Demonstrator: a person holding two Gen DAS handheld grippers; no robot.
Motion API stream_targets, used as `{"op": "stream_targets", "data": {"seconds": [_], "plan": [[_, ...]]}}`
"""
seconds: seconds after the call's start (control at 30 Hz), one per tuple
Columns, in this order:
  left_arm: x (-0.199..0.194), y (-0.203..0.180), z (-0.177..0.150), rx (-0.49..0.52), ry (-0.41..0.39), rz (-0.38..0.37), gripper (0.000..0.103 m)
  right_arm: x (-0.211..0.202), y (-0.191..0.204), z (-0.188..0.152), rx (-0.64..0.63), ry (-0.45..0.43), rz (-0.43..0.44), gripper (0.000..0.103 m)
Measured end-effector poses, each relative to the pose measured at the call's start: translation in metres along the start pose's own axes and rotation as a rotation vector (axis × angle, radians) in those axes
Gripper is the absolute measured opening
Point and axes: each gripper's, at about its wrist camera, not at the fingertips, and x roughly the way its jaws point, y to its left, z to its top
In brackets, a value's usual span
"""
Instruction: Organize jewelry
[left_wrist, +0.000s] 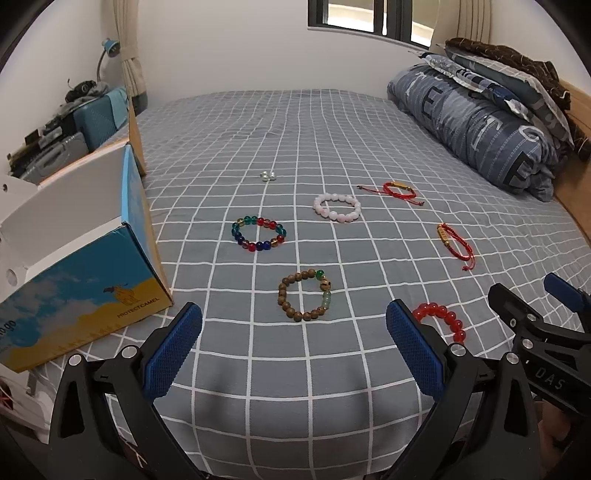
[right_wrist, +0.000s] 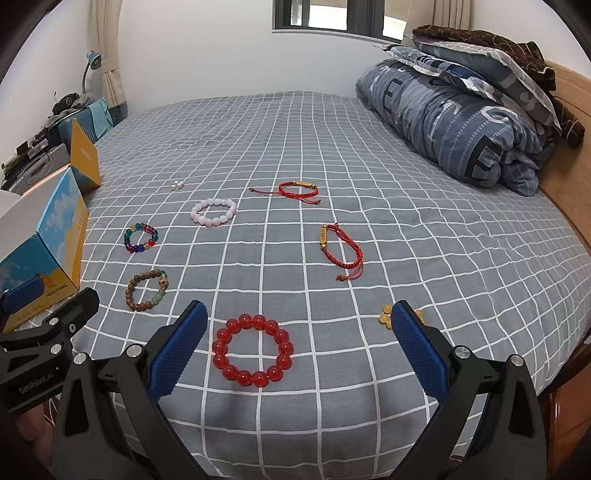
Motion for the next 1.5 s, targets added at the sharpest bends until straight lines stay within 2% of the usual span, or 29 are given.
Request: {"op": "stream_targets", "data": {"seconds": [1.5], "plan": [[0.0011, -0.0034, -0.0015, 0.001, 0.003, -0.009, 0.097, -0.0024, -0.0022, 0.0011, -0.008, -0.014, -0.006, 0.096]]}}
